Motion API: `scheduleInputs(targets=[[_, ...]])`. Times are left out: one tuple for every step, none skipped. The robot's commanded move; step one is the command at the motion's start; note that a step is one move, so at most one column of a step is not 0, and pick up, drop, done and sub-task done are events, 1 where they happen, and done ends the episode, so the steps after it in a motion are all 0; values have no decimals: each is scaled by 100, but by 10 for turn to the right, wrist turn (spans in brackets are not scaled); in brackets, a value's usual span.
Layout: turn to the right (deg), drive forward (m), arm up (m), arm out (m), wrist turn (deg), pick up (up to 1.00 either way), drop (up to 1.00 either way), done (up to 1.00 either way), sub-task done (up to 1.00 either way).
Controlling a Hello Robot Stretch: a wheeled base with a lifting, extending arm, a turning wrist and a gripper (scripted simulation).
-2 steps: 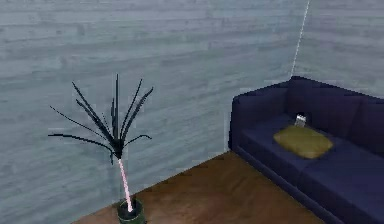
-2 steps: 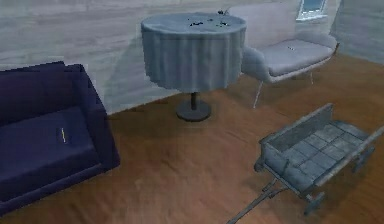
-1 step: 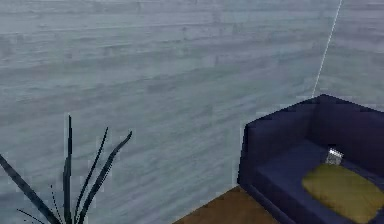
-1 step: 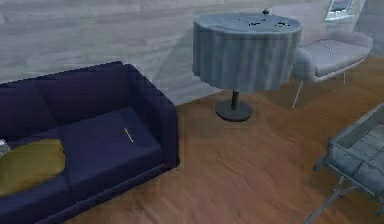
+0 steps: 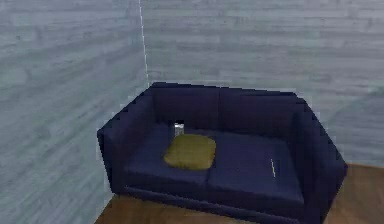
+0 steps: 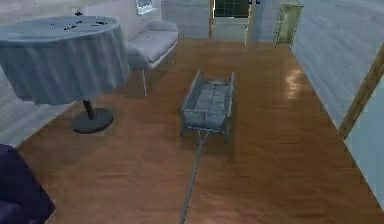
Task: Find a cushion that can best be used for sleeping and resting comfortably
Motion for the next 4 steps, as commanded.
scheduleInputs(targets=[[390,0,0,0,0,0,0,0,0],[0,50,0,0,0,0,0,0,0],[-450,0,0,0,0,0,0,0,0],[-90,0,0,0,0,0,0,0,0]])
